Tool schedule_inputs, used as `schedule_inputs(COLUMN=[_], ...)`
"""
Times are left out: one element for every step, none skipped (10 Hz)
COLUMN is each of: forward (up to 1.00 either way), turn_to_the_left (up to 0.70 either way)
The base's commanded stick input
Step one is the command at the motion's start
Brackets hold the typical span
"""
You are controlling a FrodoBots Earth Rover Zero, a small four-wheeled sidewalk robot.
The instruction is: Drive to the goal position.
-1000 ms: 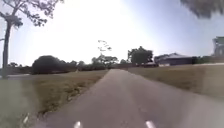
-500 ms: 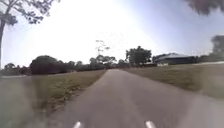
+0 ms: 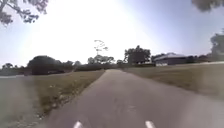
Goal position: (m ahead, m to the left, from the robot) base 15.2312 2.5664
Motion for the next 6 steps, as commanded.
schedule_inputs(forward=[1.00, 1.00, 1.00, 1.00, 1.00, 1.00], turn_to_the_left=[0.00, 0.00, 0.00, 0.00, 0.00, 0.00])
